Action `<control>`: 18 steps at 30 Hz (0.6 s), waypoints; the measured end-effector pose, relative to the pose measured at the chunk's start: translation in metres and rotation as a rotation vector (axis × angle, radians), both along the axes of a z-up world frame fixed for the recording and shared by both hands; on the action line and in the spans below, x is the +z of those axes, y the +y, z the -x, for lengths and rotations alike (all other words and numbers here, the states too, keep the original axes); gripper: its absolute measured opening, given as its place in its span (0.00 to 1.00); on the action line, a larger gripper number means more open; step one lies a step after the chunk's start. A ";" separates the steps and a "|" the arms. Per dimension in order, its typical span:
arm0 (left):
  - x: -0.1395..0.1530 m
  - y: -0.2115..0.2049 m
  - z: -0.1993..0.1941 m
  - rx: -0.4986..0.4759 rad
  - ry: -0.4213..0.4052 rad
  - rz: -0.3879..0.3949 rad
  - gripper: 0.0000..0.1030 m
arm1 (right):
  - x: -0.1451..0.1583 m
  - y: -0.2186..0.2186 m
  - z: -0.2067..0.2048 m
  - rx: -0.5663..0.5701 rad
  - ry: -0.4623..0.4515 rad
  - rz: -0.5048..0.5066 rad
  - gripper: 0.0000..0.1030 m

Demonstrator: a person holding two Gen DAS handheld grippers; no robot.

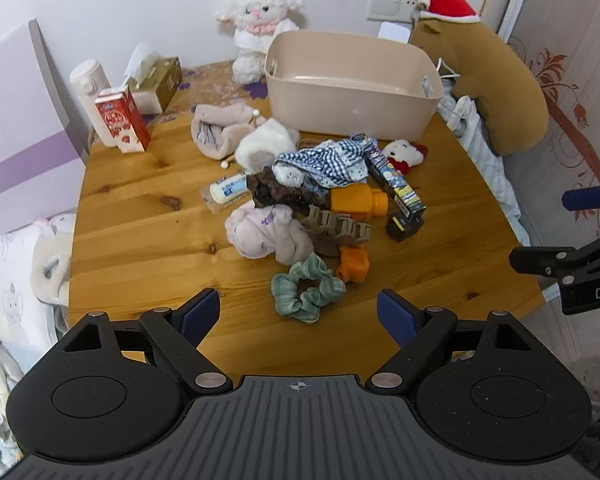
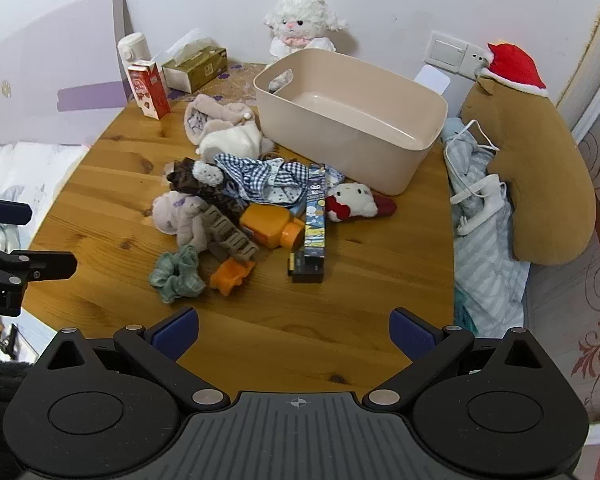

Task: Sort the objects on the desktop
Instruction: 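Move left tool toward green scrunchie while right tool approaches Sanrio pencil box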

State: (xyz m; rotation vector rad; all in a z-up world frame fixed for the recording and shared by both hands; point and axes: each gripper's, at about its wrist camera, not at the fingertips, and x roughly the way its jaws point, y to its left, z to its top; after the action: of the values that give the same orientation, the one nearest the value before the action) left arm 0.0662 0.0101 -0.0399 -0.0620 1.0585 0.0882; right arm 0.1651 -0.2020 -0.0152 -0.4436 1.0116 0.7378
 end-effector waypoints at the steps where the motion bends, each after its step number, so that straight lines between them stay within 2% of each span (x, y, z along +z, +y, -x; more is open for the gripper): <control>1: -0.002 0.001 -0.003 0.006 0.007 0.003 0.85 | -0.002 0.001 -0.003 0.005 -0.002 0.005 1.00; 18: -0.032 0.008 -0.048 0.110 0.095 0.016 0.85 | -0.034 0.012 -0.065 0.059 0.056 0.023 1.00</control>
State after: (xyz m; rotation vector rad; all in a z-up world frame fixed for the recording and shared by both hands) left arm 0.1143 0.0180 -0.0715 -0.1314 1.1502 0.1841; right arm 0.2303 -0.1896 -0.0489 -0.4769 1.0642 0.7956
